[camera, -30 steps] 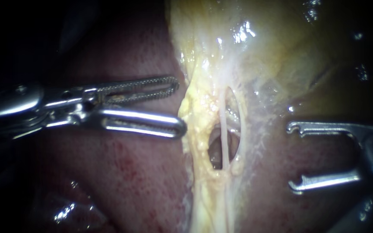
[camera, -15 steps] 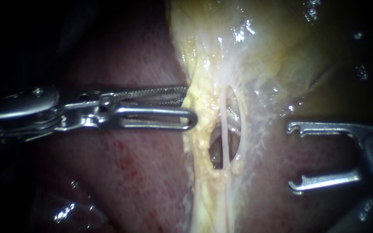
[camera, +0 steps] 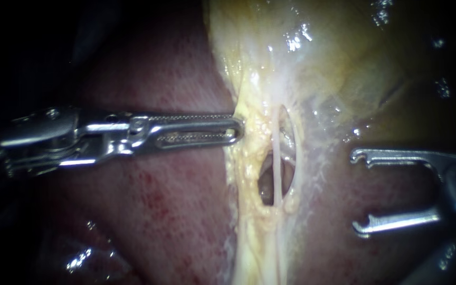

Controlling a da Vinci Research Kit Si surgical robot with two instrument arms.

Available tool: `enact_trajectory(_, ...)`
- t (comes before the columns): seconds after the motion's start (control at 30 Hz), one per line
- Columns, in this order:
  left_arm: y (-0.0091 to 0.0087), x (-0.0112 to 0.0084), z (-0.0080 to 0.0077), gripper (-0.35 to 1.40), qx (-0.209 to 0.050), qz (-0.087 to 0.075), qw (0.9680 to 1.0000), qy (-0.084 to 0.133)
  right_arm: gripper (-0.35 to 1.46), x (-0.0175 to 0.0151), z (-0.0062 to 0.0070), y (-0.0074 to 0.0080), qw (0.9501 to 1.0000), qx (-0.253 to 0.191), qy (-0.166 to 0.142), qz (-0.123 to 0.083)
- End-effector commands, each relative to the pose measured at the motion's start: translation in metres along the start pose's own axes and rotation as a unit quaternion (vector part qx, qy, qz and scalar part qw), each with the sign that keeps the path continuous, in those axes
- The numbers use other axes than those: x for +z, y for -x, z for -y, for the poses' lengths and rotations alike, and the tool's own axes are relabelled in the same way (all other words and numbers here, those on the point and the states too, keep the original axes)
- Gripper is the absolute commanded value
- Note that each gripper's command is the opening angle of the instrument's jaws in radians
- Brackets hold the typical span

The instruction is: Grabbing gallbladder

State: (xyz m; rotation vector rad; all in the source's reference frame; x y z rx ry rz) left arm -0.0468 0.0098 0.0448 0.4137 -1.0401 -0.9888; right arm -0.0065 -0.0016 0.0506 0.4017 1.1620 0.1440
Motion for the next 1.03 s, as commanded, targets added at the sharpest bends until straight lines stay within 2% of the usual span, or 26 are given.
enact_trajectory(0.03,0.0001,0.0000,0.0000,-0.35,-0.001,0.000,1.0000,0.000,0.59,0.0000,0.0000,0.0000,1.0000,0.000,0.000,0.000)
enact_trajectory(1.03,-0.0004,-0.0002,-0.0001,-0.35,-0.002,-0.006,1.0000,0.000,0.59,0.0000,0.0000,0.0000,1.0000,0.000,0.000,0.000)
